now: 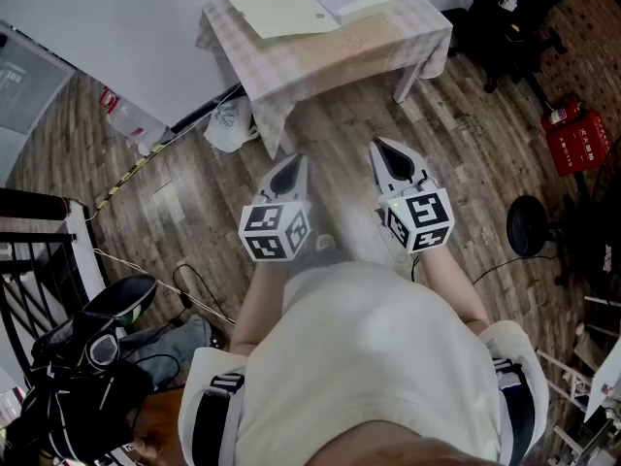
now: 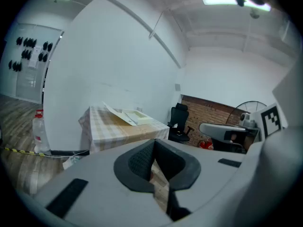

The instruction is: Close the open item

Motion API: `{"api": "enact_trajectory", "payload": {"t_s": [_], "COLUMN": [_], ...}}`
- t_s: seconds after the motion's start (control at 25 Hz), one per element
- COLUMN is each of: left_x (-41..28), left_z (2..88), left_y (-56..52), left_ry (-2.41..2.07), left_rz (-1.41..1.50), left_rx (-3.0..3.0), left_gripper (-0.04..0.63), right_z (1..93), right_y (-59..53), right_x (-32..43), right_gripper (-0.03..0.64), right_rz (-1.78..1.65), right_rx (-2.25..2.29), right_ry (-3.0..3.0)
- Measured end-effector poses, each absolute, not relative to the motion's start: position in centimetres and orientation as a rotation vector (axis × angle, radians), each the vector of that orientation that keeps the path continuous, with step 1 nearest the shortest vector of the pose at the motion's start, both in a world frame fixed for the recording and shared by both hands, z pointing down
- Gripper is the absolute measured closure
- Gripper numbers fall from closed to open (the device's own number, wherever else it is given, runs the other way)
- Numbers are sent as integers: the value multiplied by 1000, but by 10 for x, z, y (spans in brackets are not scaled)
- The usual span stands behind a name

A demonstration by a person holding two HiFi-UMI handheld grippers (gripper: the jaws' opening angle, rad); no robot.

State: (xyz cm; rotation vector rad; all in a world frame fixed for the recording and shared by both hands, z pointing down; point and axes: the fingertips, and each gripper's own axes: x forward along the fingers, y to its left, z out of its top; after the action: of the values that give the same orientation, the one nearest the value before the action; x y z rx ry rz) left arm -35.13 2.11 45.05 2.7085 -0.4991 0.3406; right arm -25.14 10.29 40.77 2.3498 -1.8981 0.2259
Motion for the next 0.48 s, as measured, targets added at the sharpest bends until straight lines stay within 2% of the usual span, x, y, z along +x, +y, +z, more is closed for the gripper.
{"api": "enact_trajectory", "payload": {"t_s": [0.48], "left_x": [-382], "left_z": [448], "left_y": [79], "left_ry": [-495], "left_rz": [325], "left_rx": [2686], "left_gripper": [591], "right_z": [407], "right_y": [160], "right_x": [-287], "right_gripper": [618], "right_rz": [218], "right_rx": [2375], "right_ry": [-1906]}}
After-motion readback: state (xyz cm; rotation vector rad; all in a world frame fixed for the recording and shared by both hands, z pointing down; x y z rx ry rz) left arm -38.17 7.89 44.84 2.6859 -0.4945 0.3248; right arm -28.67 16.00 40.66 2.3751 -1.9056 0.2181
